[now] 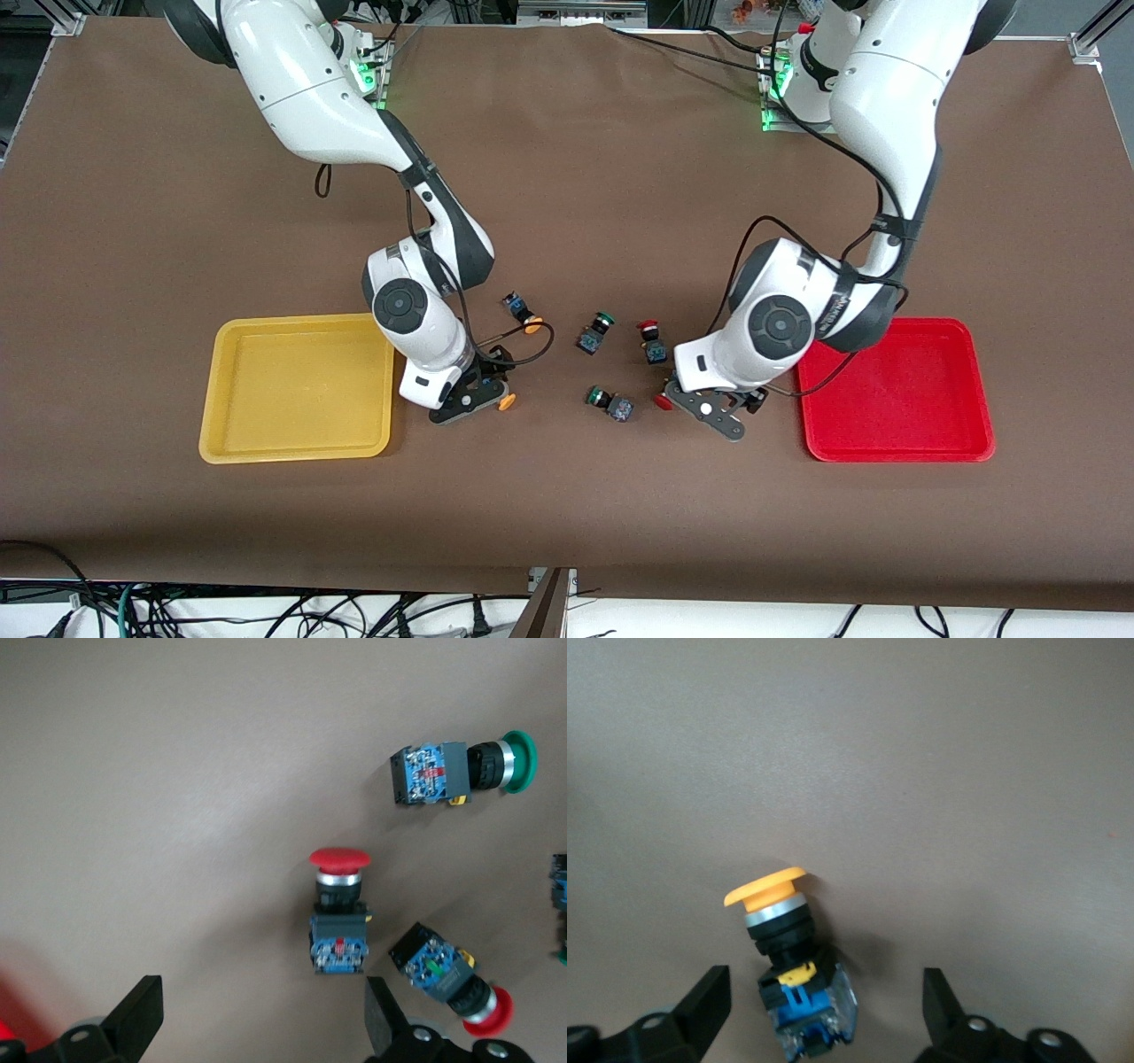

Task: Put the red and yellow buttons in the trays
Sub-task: 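Place the yellow-capped button in the yellow tray with the right gripper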

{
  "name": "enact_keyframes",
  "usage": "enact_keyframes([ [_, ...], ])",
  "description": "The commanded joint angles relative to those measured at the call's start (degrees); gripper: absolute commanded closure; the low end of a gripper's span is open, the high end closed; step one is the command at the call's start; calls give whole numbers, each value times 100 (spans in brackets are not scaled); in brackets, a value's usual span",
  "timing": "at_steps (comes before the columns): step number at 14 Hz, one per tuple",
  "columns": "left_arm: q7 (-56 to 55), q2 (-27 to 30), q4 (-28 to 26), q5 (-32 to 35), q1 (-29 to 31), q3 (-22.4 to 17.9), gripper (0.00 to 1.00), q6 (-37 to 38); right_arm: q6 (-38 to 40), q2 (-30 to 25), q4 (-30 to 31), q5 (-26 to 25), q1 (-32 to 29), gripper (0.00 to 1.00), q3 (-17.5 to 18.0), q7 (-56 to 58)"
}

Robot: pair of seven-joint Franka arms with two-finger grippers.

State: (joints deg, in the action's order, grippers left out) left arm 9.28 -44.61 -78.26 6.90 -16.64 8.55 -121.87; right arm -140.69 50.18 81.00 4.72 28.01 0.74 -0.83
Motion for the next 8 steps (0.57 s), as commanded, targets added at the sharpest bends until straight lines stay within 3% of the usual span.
enact_keyframes([
  [1, 205, -232, 30, 145, -50, -46, 0, -354, -82, 80, -128, 91, 55, 31, 5, 3],
  [3, 188, -346, 21, 127, -59, -46, 0, -486, -47, 36, -137, 73, 3, 52, -4, 91],
  [4, 188, -373, 13, 127, -59, -46, 0, -539, -38, 18, -137, 65, -59, 66, -4, 144],
  [5, 188, -399, -5, 127, -50, -46, 0, -557, 49, -25, -137, 73, -103, 87, 5, 266],
  [6, 188, -399, -14, 118, -50, -46, 0, -574, 337, -87, -137, 82, -155, 100, -4, 320],
  [8, 188, -469, -14, 118, -67, -37, 0, -575, 1083, -437, -146, 73, -445, 100, -4, 451],
])
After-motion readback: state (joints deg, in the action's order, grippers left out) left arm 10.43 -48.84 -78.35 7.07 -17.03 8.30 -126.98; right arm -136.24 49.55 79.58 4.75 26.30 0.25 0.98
